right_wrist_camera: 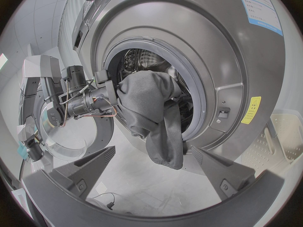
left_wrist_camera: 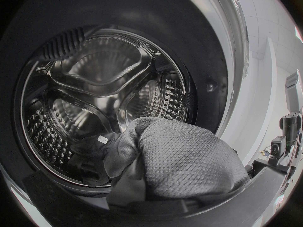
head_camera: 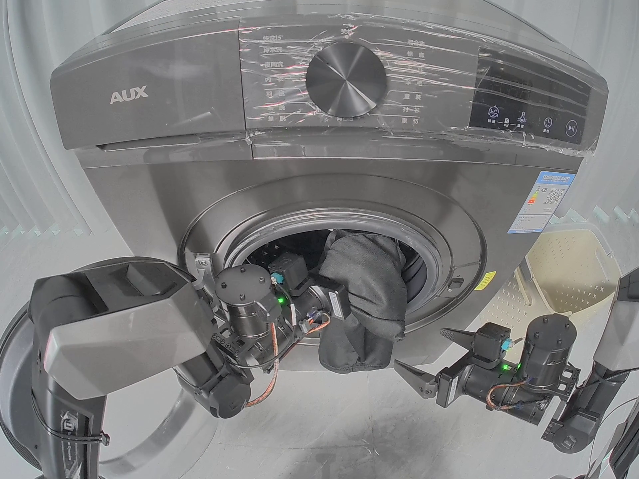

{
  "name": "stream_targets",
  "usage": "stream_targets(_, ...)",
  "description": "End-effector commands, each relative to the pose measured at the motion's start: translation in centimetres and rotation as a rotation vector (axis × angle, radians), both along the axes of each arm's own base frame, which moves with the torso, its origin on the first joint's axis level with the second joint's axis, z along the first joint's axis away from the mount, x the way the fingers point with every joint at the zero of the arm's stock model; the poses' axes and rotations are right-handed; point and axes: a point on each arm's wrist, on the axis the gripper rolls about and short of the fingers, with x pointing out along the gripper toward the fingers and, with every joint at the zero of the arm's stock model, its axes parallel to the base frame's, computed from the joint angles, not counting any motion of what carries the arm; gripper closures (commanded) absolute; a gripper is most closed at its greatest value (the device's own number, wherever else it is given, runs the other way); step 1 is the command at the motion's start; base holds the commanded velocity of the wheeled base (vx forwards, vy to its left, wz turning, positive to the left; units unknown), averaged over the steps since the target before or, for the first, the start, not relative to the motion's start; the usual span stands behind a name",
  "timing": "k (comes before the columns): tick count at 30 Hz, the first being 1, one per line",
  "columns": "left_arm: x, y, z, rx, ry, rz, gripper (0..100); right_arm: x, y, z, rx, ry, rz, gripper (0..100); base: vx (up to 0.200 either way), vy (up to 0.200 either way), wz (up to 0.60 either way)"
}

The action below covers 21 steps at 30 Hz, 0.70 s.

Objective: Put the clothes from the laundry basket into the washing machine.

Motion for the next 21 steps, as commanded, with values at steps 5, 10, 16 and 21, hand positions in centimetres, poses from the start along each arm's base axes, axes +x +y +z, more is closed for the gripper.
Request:
stream_targets(5, 1.8, -1.2, -1.9, 0.004, 0.007, 0.006, 100, 0.0, 0.1, -0.2, -0.003, 0.005, 0.001, 0, 0.0, 0.0, 0.0)
stream_targets(10, 3.8, -0.7, -2.5, 0.018, 0.023, 0.057, 100, 0.0, 0.1, -0.2, -0.004, 0.006, 0.003, 0, 0.0, 0.0, 0.0)
stream_targets(16, 4.5, -0.9, -2.9, 0.045, 0.052, 0.063, 100, 0.1, 0.1, -0.4, -0.009, 0.012, 0.003, 0, 0.0, 0.0, 0.0)
stream_targets(21, 6.0, -1.9, -3.8, 0.067, 0.06, 0.088, 100, 0.1, 0.2, -0.7, -0.015, 0.021, 0.003, 0, 0.0, 0.0, 0.0)
